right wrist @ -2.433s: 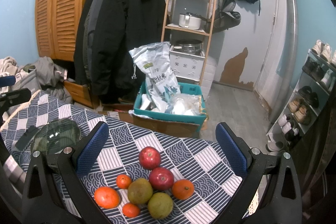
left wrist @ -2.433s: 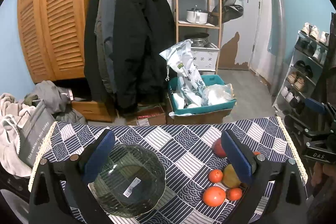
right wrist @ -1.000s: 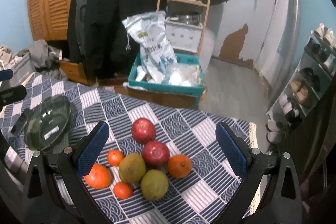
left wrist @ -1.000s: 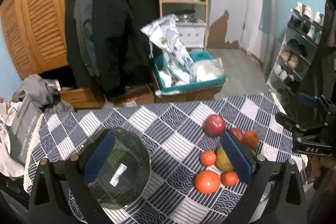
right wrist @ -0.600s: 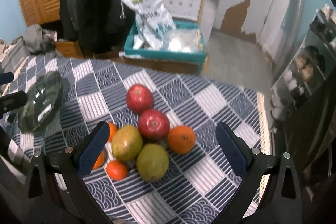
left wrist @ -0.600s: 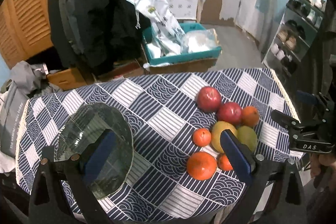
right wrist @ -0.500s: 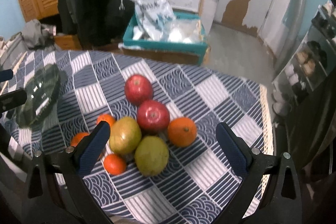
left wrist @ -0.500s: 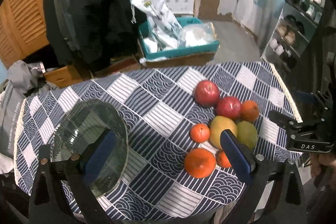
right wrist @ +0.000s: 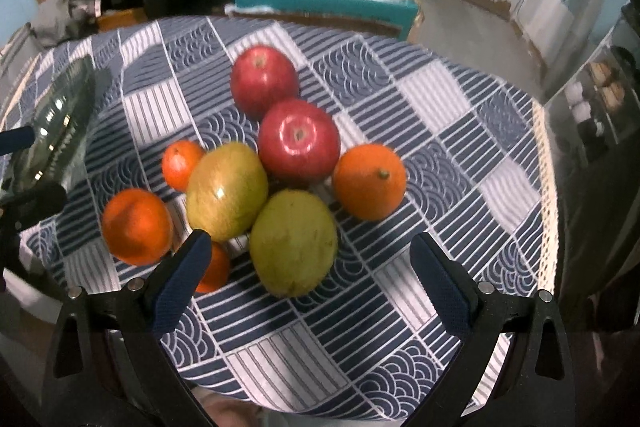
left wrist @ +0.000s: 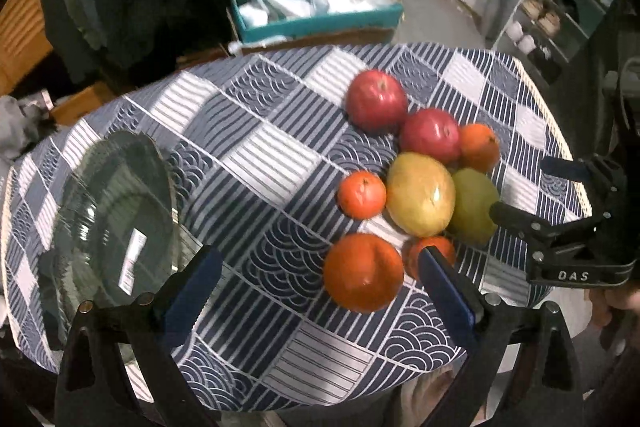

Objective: Organize fruits
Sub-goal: 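Move both tools down toward the fruit pile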

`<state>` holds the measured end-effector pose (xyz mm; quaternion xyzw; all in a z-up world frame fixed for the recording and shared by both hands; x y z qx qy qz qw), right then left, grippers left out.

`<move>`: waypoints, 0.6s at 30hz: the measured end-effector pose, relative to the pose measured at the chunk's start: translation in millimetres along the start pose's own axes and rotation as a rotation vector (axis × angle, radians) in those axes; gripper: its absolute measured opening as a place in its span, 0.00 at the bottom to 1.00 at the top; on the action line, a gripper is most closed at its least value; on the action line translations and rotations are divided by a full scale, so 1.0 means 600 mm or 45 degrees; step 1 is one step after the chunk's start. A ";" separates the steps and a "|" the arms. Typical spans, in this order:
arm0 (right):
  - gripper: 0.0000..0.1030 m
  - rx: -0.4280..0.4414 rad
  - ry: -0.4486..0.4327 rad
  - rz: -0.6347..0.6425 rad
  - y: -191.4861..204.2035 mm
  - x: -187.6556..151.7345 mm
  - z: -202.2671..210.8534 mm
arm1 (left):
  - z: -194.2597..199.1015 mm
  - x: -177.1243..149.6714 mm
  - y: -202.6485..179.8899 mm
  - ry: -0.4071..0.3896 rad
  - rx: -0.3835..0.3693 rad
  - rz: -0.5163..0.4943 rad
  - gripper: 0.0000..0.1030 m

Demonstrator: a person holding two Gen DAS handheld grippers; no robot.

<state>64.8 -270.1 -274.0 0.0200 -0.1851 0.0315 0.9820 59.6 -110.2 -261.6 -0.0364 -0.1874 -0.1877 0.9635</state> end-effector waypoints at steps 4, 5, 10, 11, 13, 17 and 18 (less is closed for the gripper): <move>0.93 0.007 0.074 -0.003 -0.002 -0.011 -0.030 | -0.026 -0.011 -0.011 0.046 -0.010 -0.024 0.96; 0.93 0.003 0.087 0.001 -0.003 -0.013 -0.037 | -0.032 -0.013 -0.015 0.056 -0.017 -0.030 0.96; 0.90 -0.022 0.149 0.035 -0.003 -0.022 -0.068 | -0.059 -0.024 -0.028 0.099 -0.049 -0.038 0.96; 0.90 -0.025 0.156 0.035 -0.003 -0.023 -0.072 | -0.064 -0.026 -0.030 0.109 -0.053 -0.039 0.96; 0.88 -0.025 0.177 0.033 -0.005 -0.024 -0.083 | -0.074 -0.028 -0.033 0.124 -0.068 -0.039 0.96; 0.84 -0.005 0.212 0.030 -0.003 -0.026 -0.105 | -0.092 -0.035 -0.039 0.158 -0.080 -0.046 0.86; 0.83 0.000 0.218 0.028 -0.002 -0.027 -0.108 | -0.099 -0.039 -0.039 0.178 -0.085 -0.045 0.85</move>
Point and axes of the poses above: each gripper's, at about its wrist camera, not at the fingertips, and z roughly against the way its jaws point, y to its left, x to its top, the point moved 9 cm from there along -z, roughly the way its jaws point, and after that the axes turned 9 degrees about -z, right-handed, at the moved point
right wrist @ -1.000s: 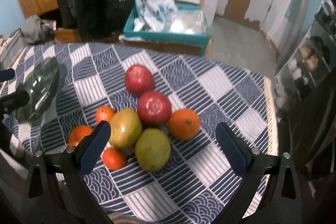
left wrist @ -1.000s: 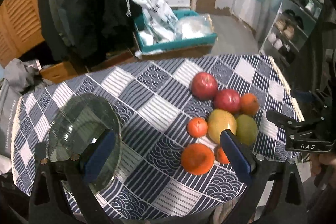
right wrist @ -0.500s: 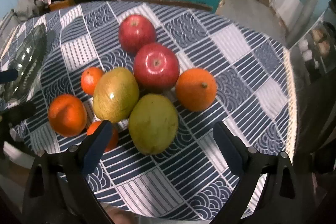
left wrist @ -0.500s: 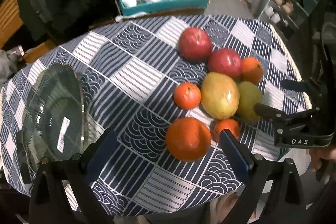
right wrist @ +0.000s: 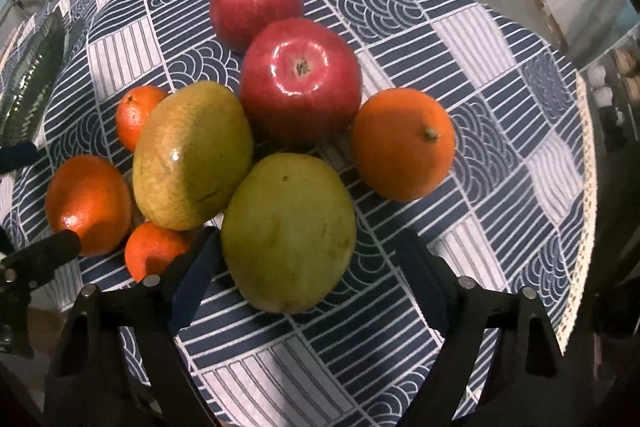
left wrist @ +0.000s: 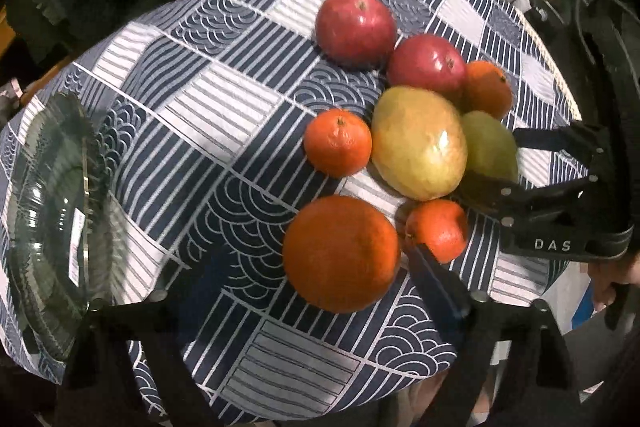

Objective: Organize fruits
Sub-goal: 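Move both tools down toward the fruit pile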

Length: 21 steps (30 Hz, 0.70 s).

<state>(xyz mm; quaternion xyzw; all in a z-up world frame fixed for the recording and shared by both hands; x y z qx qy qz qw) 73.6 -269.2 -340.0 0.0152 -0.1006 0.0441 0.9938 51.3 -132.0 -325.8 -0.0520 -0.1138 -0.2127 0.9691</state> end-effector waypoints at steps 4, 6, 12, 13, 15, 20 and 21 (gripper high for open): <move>0.76 0.032 0.039 -0.004 0.007 0.003 -0.023 | -0.013 -0.003 -0.002 0.010 -0.051 0.027 0.85; 0.73 0.052 0.054 -0.015 0.010 0.004 -0.033 | -0.017 -0.002 -0.001 0.008 -0.060 0.028 0.84; 0.64 0.084 0.052 -0.033 0.024 0.009 -0.043 | -0.036 -0.003 -0.009 0.026 -0.127 0.034 0.75; 0.64 0.086 0.049 -0.035 0.025 0.011 -0.044 | -0.038 -0.003 -0.011 0.030 -0.138 0.036 0.74; 0.64 0.093 0.046 -0.040 0.023 0.008 -0.041 | -0.043 -0.004 -0.015 0.035 -0.160 0.033 0.66; 0.64 0.058 0.017 -0.044 0.003 -0.005 -0.030 | -0.045 0.002 -0.018 0.022 -0.154 0.011 0.66; 0.64 0.058 0.009 -0.051 -0.003 -0.005 -0.028 | -0.046 0.002 -0.018 0.020 -0.151 0.008 0.66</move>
Point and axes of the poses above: each gripper's, at about its wrist camera, not at the fingertips, and z roughly against the way its jaws point, y to its left, x to its top, the point moved 9 cm from there along -z, roughly the way its jaws point, and after that the axes turned 9 degrees about -z, right-handed, at the moved point
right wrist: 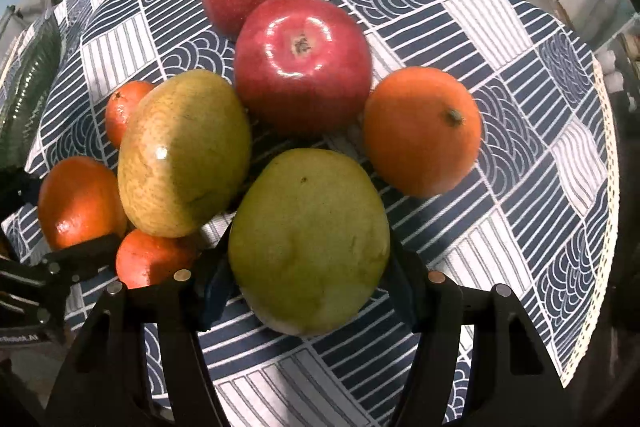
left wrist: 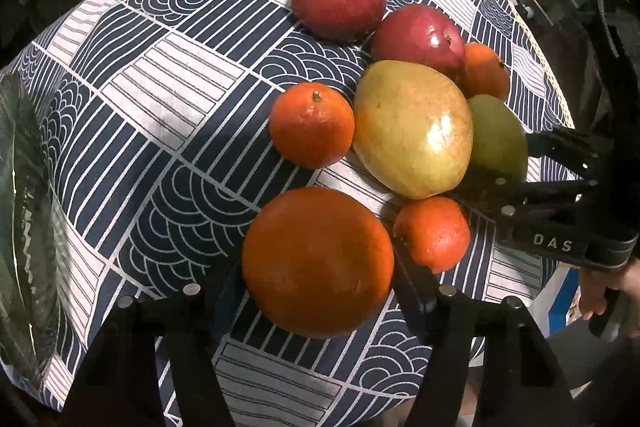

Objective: Organize fruits
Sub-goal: 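Move both tools down toward the fruit pile, then grasp the large green pear with the right tool while the left tool grasps the large orange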

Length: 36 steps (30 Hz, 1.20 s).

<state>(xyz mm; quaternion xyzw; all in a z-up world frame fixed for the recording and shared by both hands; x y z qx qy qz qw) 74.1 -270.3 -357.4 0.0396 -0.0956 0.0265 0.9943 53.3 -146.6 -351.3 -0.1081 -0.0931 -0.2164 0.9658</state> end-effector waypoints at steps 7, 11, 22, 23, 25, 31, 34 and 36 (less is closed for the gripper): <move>0.64 -0.018 -0.079 -0.014 -0.016 0.003 0.030 | 0.003 0.005 0.005 -0.033 0.100 -0.027 0.65; 0.64 -0.014 -0.127 -0.018 -0.014 0.009 0.057 | 0.017 0.012 0.017 -0.069 0.109 0.005 0.65; 0.64 -0.013 -0.278 -0.034 -0.001 0.037 0.114 | 0.084 0.033 0.036 -0.207 0.180 0.017 0.65; 0.64 -0.010 -0.295 -0.034 0.000 0.040 0.122 | 0.092 0.037 0.035 -0.223 0.190 0.012 0.65; 0.64 -0.005 -0.327 -0.034 0.001 0.045 0.136 | 0.104 0.052 0.029 -0.255 0.215 -0.002 0.65; 0.64 0.019 -0.412 -0.018 0.010 0.054 0.179 | 0.148 0.067 0.026 -0.335 0.232 -0.014 0.65; 0.64 0.037 -0.454 -0.009 0.017 0.057 0.203 | 0.169 0.070 0.026 -0.368 0.246 -0.024 0.65; 0.64 0.045 -0.481 0.002 0.023 0.059 0.218 | 0.185 0.071 0.026 -0.392 0.255 -0.029 0.65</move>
Point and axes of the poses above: each gripper's, at about its wrist camera, not at the fingertips, and z roughly against the way its jaws point, y to its left, x to its top, the point moved 9 cm from there along -z, roughly the way its jaws point, and after that the axes turned 9 degrees about -z, right-handed, at the moved point
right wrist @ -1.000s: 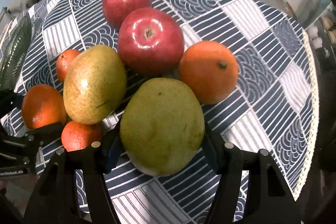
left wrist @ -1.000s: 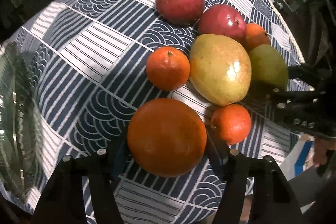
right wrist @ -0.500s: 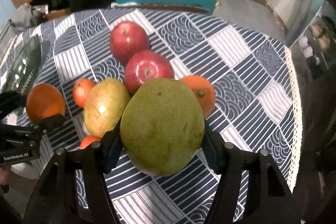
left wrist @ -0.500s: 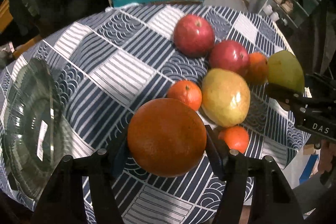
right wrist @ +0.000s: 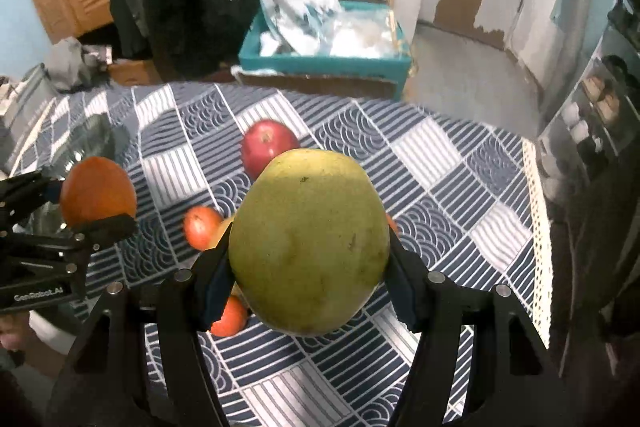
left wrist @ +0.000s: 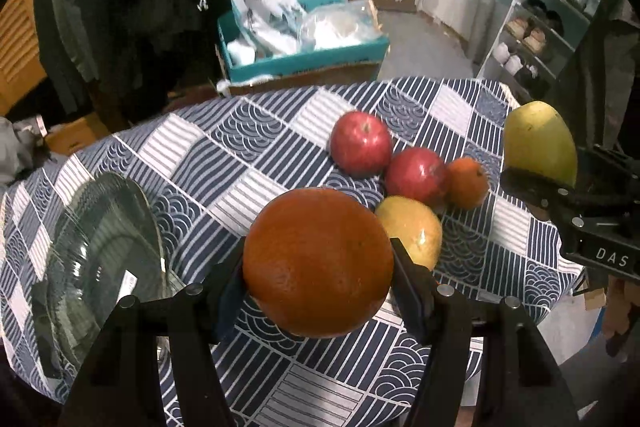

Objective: Organize fruits
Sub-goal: 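Grasp the large green pear with the right tool while the left tool grasps the large orange, then carry the green pear with the right tool while the left tool carries the orange to the glass bowl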

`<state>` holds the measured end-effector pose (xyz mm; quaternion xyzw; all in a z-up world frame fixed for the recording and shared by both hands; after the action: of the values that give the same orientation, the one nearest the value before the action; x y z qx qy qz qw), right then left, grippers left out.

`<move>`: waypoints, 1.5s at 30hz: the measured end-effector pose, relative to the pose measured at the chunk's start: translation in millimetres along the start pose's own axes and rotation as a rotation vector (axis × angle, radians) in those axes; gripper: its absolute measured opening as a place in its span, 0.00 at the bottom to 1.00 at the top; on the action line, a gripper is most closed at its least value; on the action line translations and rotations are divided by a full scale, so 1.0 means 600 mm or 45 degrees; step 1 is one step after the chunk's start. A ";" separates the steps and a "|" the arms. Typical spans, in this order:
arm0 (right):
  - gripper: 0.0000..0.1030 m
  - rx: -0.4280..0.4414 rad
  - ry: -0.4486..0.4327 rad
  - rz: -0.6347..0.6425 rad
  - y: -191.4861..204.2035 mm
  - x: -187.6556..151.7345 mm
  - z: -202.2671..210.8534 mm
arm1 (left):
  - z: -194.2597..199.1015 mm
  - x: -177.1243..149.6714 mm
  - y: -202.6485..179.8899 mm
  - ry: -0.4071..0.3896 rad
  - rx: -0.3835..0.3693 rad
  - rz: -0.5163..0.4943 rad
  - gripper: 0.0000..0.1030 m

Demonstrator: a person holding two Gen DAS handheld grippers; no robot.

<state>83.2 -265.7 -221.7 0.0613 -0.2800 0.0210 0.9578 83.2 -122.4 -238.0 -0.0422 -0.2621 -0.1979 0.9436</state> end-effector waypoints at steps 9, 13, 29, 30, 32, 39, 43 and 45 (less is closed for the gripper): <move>0.64 0.056 -0.111 0.028 0.027 0.032 0.054 | 0.060 0.023 0.012 -0.105 0.028 0.001 0.65; 0.64 0.087 -0.145 0.034 0.042 0.043 0.070 | 0.085 0.029 0.018 -0.140 0.017 0.015 0.65; 0.64 0.202 -0.226 0.075 0.114 0.078 0.118 | 0.163 0.042 0.055 -0.245 0.038 0.066 0.65; 0.64 0.211 -0.228 0.079 0.122 0.081 0.119 | 0.168 0.042 0.060 -0.252 0.044 0.068 0.65; 0.64 0.220 -0.230 0.084 0.131 0.085 0.120 | 0.174 0.043 0.067 -0.264 0.052 0.074 0.65; 0.64 0.268 -0.227 0.108 0.177 0.101 0.116 | 0.185 0.037 0.102 -0.274 0.067 0.124 0.65; 0.64 0.295 -0.219 0.122 0.203 0.107 0.113 | 0.189 0.029 0.123 -0.279 0.085 0.154 0.65; 0.64 0.306 -0.214 0.130 0.217 0.109 0.110 | 0.191 0.025 0.136 -0.279 0.092 0.172 0.65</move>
<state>93.2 -145.0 -117.6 0.1626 -0.3575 0.0978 0.9145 72.4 -31.8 -130.3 -0.0471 -0.3673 -0.1184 0.9213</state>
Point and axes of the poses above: each gripper's, at about its wrist camera, not at the fingertips, and z roughly against the way its jaws point, y to its left, x to its top, the point moved 9 cm from there along -z, roughly the way its jaws point, and after that the axes turned 9 degrees about -z, right-handed, at the moved point
